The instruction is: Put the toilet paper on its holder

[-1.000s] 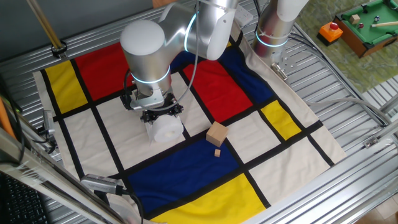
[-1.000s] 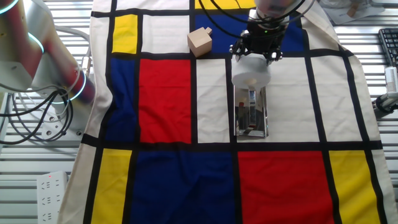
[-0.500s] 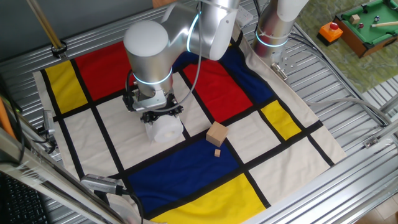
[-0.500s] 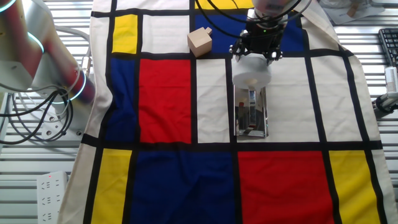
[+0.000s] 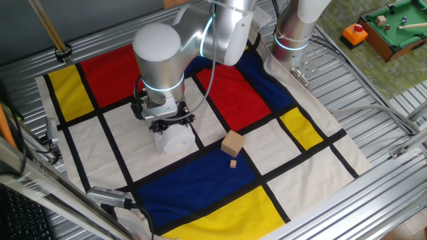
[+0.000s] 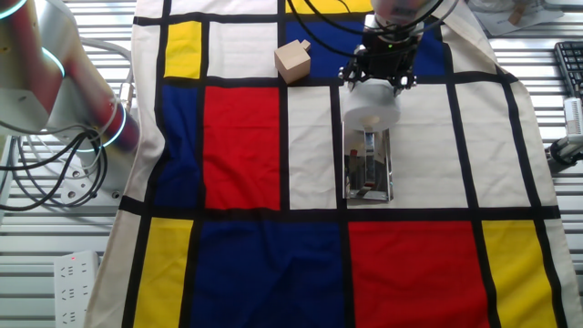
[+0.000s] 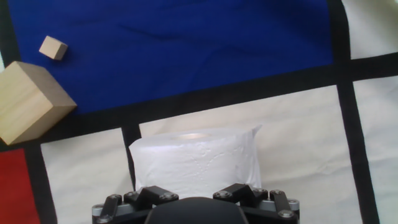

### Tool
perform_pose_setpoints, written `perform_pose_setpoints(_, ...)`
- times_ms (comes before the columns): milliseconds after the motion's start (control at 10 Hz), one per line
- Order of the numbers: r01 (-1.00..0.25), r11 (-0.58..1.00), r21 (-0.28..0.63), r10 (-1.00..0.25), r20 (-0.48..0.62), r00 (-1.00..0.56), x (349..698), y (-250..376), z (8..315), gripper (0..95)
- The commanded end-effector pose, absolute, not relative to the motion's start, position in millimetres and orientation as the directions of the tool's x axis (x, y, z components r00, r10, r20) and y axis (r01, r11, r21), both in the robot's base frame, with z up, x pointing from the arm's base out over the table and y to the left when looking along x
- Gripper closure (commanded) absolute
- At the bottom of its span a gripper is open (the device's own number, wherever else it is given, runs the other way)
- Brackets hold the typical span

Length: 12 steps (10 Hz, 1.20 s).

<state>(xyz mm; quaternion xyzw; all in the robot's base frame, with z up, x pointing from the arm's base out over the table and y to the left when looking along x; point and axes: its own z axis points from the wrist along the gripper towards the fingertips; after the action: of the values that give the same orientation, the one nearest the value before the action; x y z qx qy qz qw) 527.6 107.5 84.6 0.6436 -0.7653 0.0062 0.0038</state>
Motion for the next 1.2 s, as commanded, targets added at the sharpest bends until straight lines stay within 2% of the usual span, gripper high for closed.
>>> perform_pose_setpoints(100,-0.985,0.17,-0.009,-0.985,0.019,-0.17,527,106,84,95.0)
perform_pose_setpoints(1200,-0.986,0.167,-0.01,-0.986,0.013,-0.167,525,93,86,95.0)
